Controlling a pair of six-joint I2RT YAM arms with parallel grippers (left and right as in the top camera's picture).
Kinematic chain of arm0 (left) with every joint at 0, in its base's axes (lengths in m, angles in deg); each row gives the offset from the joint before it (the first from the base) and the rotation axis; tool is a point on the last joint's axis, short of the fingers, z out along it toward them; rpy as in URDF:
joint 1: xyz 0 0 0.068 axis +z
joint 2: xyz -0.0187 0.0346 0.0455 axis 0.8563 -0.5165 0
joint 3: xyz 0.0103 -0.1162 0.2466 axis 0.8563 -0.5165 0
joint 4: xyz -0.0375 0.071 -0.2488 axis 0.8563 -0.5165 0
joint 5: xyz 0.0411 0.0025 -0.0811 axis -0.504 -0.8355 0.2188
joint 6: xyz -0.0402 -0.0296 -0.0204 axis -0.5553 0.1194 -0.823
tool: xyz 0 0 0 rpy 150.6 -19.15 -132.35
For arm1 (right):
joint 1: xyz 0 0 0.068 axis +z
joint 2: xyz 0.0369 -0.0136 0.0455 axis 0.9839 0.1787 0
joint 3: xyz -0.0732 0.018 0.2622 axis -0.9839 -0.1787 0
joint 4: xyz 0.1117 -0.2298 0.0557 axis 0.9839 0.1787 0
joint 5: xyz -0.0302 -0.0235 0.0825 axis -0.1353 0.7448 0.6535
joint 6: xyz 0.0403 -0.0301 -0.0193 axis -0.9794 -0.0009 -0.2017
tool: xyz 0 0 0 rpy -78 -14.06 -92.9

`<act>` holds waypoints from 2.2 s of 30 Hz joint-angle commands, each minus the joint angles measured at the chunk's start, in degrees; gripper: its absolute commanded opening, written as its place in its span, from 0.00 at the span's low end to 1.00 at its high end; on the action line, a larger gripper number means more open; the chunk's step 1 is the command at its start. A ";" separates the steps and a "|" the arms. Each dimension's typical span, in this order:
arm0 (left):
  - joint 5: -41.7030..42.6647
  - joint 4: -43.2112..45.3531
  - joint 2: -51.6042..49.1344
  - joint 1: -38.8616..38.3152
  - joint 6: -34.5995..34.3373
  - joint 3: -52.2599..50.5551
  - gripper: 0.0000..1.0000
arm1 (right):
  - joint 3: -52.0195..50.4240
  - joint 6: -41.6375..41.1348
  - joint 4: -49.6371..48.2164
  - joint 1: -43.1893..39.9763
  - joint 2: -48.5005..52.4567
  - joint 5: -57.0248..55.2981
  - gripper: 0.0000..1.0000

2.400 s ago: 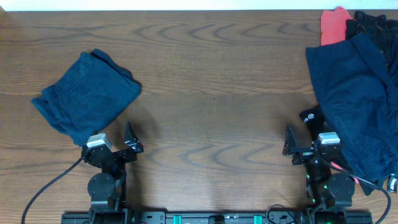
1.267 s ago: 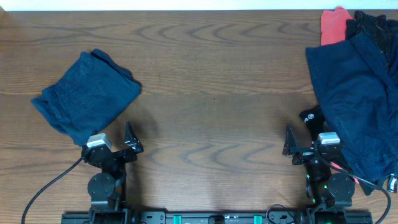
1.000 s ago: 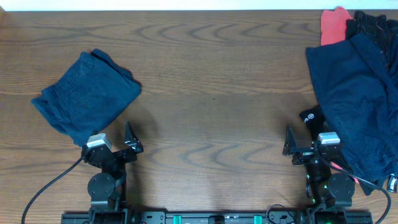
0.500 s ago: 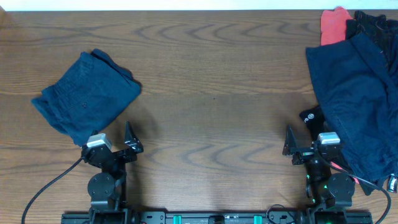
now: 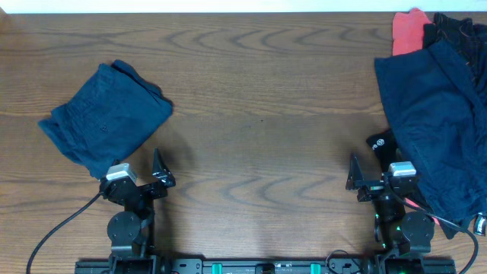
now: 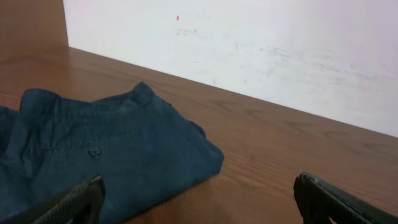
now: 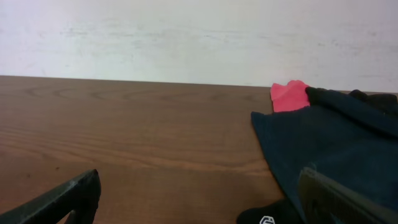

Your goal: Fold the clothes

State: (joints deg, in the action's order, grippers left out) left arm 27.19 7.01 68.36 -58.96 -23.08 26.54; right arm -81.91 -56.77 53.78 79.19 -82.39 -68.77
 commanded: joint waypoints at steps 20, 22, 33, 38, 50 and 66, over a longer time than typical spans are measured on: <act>3.85 -7.39 -1.03 -0.13 0.31 5.62 0.98 | 3.13 -1.11 0.22 0.90 0.13 -2.69 0.99; 3.85 -10.73 -2.93 -0.13 -0.26 9.18 0.98 | 5.64 -1.09 2.08 0.90 1.25 -4.00 0.99; 4.92 -23.34 -28.17 -0.13 -1.40 30.69 0.98 | 24.81 -1.07 9.33 0.87 27.50 -11.10 0.99; 6.49 -31.15 -41.40 -0.13 -1.40 40.63 0.98 | 37.16 -1.07 18.10 -0.76 46.07 -13.27 0.99; 13.88 -35.80 -52.19 -0.13 -1.42 45.09 0.98 | 48.59 -0.66 31.63 -8.50 74.07 -16.26 0.98; 13.88 -36.20 -52.33 -0.13 -1.42 45.09 0.98 | 48.59 -1.84 31.87 -14.32 86.23 -24.81 0.61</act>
State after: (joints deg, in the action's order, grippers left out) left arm 40.31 -28.97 16.08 -58.98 -24.41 70.58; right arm -34.24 -57.28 85.42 66.38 3.55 -89.31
